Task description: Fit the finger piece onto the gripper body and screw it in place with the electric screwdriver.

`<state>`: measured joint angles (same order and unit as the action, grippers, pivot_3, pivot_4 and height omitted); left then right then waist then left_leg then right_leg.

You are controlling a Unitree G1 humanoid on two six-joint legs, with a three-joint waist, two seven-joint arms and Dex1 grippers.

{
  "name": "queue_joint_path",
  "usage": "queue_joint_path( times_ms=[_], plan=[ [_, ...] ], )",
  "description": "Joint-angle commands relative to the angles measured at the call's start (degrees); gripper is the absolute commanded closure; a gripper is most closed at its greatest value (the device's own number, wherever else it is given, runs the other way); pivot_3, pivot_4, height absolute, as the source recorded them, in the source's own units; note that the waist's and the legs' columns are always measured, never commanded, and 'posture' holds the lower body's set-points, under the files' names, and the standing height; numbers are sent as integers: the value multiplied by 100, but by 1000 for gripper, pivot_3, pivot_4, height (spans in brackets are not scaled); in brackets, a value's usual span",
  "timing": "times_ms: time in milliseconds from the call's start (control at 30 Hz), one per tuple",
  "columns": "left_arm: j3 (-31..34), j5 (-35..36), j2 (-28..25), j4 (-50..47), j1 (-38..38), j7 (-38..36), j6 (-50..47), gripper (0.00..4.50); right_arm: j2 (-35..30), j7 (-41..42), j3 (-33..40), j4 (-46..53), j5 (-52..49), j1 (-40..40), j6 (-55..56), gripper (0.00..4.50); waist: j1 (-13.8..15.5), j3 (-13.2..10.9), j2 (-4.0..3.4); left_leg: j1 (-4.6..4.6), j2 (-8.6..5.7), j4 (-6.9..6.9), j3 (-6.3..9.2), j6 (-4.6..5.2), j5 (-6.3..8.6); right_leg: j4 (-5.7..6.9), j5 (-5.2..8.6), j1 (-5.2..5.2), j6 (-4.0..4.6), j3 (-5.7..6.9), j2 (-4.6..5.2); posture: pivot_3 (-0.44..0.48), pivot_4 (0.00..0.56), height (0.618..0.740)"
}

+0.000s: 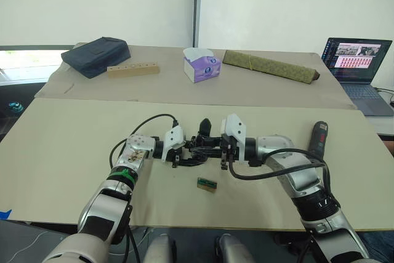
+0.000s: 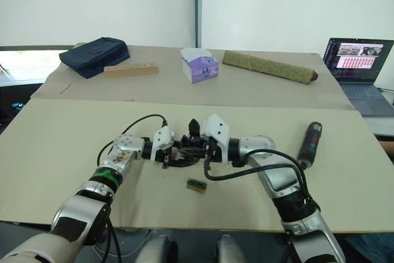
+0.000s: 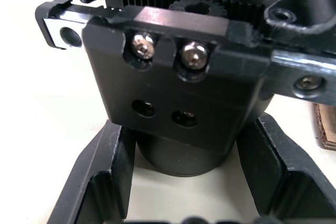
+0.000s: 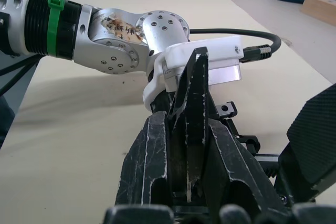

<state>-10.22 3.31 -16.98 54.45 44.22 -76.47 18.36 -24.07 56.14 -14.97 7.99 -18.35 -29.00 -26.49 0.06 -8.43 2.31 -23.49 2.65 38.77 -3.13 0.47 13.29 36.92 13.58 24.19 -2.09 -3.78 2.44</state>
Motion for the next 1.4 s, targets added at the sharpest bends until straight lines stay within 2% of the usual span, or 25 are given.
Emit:
queue_joint_path(
  times_ms=[33,267,400,567,867,900,1067,1200,1233,1267,1367,1400],
  plan=[
    [-123,-170,-12,38,-149,17,-139,2216,-57,75,-201,-54,-37,127,-405,4086,0,7,0,1,0,0,0,1,1,0,0,-1,0,0,0,0,150,740],
    [-137,-156,-12,-72,-235,-6,-196,2216,-56,-134,-317,-890,409,-25,-143,4086,-48,70,-19,21,1,-1,-2,7,5,-1,1,-17,0,0,0,0,150,740],
    [-138,-139,-21,-122,-271,3,-268,2216,82,-293,-220,-905,212,-225,-409,4086,-80,110,-25,26,1,-5,-2,8,5,0,2,-18,1,-1,-1,0,150,740],
    [-148,-126,-22,-216,-337,-6,-361,2216,22,-101,-344,-921,286,-243,-88,4086,-86,114,-24,27,3,-5,-2,8,5,4,3,-16,2,-1,-2,0,150,740],
    [-143,-112,-41,-248,-375,-41,-456,2216,164,-75,52,-1042,-35,-345,80,4086,-85,114,-24,25,3,-5,-3,8,6,4,3,-14,3,-1,-2,0,150,740],
    [-144,-120,-42,-238,-371,-30,-443,2216,233,-78,150,-1037,-96,-385,219,3064,-86,114,-24,24,3,-5,-3,8,6,4,3,-13,3,-1,-3,0,150,740],
    [-151,-135,-18,-199,-321,16,-459,2216,290,288,493,-927,-403,-403,620,1369,-72,113,-25,8,2,-5,-3,9,6,3,3,-1,2,-2,-2,0,150,740],
    [-99,-59,-52,-255,-349,-14,-734,2216,40,576,620,-684,-491,-261,730,33,-74,112,-24,5,1,-4,-3,10,6,-2,3,-1,2,-2,-1,0,150,740],
    [-92,-64,-68,-264,-356,24,-765,2216,-10,625,694,-579,-575,-227,736,33,-73,112,-25,5,1,-4,-2,10,6,-1,3,-1,2,-2,-1,0,150,740],
    [-109,-86,-89,-265,-361,35,-777,1415,-75,675,753,-460,-664,-198,673,0,-76,112,-25,4,1,-4,-2,10,6,-1,3,0,1,-2,-1,0,150,740],
    [-99,-128,-114,-245,-388,189,-606,47,-262,743,895,-119,-842,-102,537,0,-78,111,-27,7,2,-6,-2,10,7,-1,3,-1,1,-2,-1,0,150,740],
    [-96,-131,-125,-241,-402,202,-562,47,-324,751,955,7,-892,-55,504,0,-78,111,-27,9,3,-6,-2,10,7,-1,3,-2,2,-1,-2,0,150,740]
  ],
)
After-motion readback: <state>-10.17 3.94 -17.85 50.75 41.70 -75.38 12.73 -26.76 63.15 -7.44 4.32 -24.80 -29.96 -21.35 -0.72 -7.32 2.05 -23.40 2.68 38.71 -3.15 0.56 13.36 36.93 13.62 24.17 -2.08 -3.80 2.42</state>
